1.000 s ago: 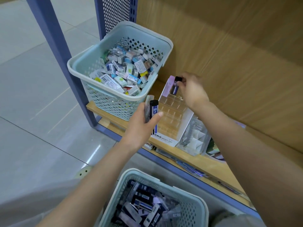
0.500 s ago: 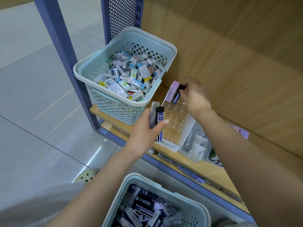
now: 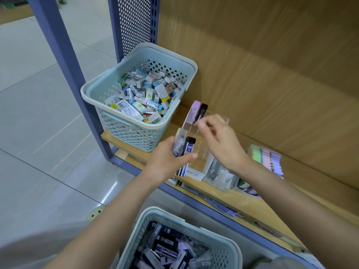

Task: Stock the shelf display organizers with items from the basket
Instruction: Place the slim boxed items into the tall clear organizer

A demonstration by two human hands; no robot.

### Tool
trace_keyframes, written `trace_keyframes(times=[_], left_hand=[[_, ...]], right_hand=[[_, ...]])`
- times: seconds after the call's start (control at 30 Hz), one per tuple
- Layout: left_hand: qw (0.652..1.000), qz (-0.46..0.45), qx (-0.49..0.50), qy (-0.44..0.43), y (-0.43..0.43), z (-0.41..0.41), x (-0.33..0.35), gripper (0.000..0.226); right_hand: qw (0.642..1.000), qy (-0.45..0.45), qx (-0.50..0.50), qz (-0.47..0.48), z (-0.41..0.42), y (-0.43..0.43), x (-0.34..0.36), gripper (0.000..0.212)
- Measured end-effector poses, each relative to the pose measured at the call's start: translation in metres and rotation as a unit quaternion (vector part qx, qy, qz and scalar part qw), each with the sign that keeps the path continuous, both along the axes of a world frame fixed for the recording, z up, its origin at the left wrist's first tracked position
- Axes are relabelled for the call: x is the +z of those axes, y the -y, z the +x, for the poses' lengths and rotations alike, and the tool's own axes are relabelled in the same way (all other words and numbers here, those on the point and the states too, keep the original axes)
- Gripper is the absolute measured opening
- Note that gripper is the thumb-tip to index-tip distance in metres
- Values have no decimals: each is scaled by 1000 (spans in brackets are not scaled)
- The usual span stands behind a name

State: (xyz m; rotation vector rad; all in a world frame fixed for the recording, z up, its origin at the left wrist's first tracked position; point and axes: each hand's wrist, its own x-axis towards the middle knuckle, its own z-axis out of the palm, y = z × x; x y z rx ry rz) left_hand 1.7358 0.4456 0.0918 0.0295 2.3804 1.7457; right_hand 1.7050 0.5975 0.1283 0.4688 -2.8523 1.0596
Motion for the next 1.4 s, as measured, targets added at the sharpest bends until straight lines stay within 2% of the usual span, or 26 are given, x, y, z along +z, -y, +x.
trace_keyframes(times=[0.1,0.27,0.37,0.47,0.53,0.6,0.7,0.83,0.93,1.03,1.2,1.4], left_hand=[[999,-29,-15,-1,-3,2,-1,35],[998,-34,-45,-23,-1,6,16,26],[997,-52,-33,-45,8,1,32,16],[999,-40,6,-33,16,-1,37,16],[1000,8,26,10,19,-2,33,16],[998,35,37,29,20,0,32,14],[999,31,15,11,21,6,32,15],[999,47,-1,-15,25,7,34,17],[998,52,-11,-20,26,4,34,10],[998,44,-24,-30,27,3,34,8],[999,33,-15,-23,23,2,30,14],[990,127,19,52,19,1,19,21]], right_hand=[[994,91,56,-2,26,-3,10,10],[984,139,29,-111,32,-7,24,8],[974,79,-39,-209,16,-14,34,12],[961,-25,-136,-238,-10,-24,38,19],[965,-59,-169,-192,-29,-30,28,21],[974,-55,-177,-132,-46,-31,14,15],[978,-41,-175,-102,-64,-24,-2,5],[986,-28,-163,-12,-82,-13,-12,10],[990,5,-127,62,-88,-8,-19,11],[985,0,-121,126,-88,-5,-24,16],[973,-58,-131,182,-86,-3,-29,20],[960,-57,-109,252,-82,-4,-23,30]])
